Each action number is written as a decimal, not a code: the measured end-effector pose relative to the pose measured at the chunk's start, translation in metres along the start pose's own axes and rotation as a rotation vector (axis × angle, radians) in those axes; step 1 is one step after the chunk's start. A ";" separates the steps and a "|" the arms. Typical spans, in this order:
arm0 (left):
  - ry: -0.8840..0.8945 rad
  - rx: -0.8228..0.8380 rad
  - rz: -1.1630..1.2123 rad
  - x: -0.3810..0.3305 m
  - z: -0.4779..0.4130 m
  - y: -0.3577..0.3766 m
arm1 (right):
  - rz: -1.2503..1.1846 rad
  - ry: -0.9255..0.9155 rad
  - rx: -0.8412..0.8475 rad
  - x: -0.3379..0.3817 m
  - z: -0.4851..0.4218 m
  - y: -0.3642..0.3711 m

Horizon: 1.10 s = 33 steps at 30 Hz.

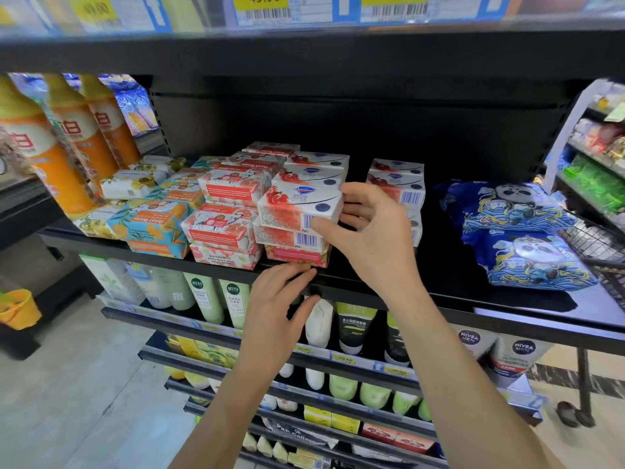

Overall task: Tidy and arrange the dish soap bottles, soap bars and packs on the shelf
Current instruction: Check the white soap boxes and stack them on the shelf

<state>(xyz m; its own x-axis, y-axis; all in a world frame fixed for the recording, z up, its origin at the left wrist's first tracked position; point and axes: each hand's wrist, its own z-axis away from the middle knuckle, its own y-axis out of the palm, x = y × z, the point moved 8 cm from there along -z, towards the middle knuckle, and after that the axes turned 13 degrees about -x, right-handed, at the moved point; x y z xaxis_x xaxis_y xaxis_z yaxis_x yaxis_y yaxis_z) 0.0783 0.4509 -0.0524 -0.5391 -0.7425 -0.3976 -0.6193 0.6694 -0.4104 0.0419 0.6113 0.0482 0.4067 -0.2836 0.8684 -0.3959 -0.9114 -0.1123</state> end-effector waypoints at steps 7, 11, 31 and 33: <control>-0.017 0.012 0.018 0.000 0.002 0.001 | 0.105 -0.037 -0.048 0.001 -0.001 -0.013; -0.039 0.010 0.034 0.001 0.004 0.001 | 0.193 0.000 -0.150 -0.026 -0.012 -0.053; -0.076 0.007 0.037 -0.004 0.006 -0.001 | 0.431 0.133 -0.078 -0.073 -0.013 -0.082; -0.092 0.017 0.036 -0.004 0.007 0.000 | 0.410 0.133 -0.116 -0.065 0.003 -0.092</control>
<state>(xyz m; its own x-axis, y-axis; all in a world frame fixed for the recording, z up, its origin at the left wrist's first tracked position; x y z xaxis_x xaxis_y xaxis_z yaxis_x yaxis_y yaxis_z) 0.0844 0.4545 -0.0565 -0.5052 -0.7133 -0.4858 -0.5905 0.6962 -0.4082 0.0545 0.7126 0.0008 0.0903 -0.5667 0.8190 -0.5954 -0.6899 -0.4117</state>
